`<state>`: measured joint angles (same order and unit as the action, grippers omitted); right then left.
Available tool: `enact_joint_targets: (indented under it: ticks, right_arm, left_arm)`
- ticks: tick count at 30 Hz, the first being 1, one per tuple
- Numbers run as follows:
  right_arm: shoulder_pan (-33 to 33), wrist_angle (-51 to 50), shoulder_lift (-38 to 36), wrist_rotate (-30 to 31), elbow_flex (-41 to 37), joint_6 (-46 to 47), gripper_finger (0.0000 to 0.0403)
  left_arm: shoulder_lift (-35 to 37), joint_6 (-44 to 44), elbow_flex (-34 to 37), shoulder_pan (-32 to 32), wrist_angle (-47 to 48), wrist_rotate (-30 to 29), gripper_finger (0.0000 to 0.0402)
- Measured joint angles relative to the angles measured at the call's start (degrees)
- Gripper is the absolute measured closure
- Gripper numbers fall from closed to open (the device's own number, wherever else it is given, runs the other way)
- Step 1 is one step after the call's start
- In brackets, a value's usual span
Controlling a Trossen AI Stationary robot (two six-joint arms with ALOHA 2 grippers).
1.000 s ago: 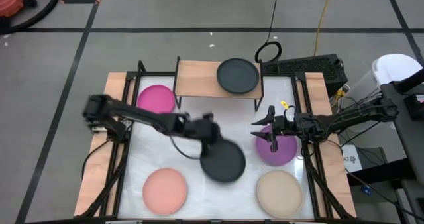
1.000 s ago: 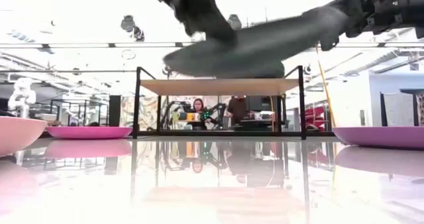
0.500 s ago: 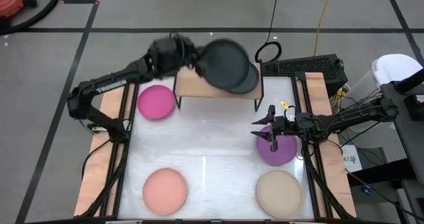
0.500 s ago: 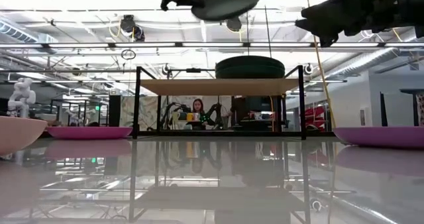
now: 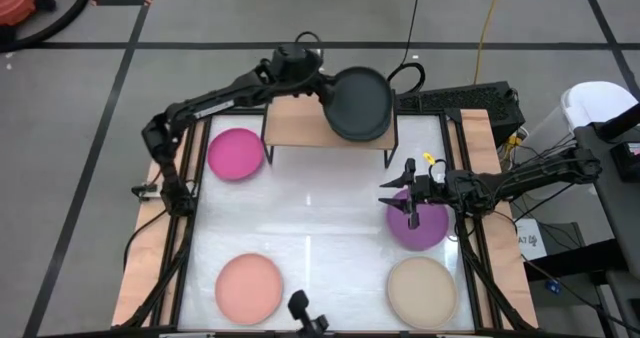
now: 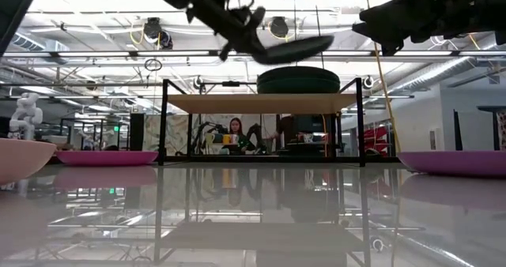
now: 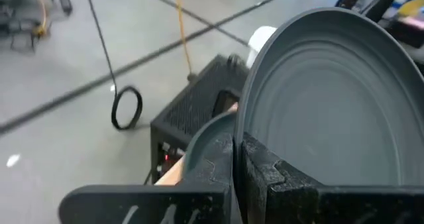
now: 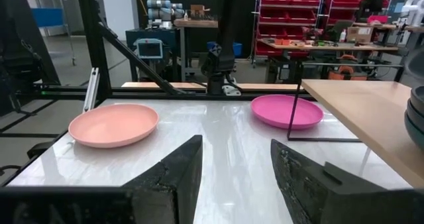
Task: Place and stack plates onto a shelf
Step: Stack the black plate on the black plate
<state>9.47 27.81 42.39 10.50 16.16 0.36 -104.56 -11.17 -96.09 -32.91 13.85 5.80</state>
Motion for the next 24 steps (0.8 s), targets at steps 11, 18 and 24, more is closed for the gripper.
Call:
enact_joint_targets:
  ticks: [11,18,24]
  right_arm:
    - [0.0,-0.2,0.0,-0.1,0.0,0.0,0.0243]
    - [0.0,-0.2,0.0,-0.1,0.0,0.0,0.0243]
    - [0.0,-0.3,0.0,-0.1,0.0,0.0,0.0243]
  left_arm:
    - [-3.8,-2.3,0.0,-0.9,0.5,2.3,0.0341]
    - [-3.8,-1.1,0.0,0.0,0.9,2.2,0.0281]
    - [-2.9,-1.0,0.0,0.3,0.7,2.5,0.0250]
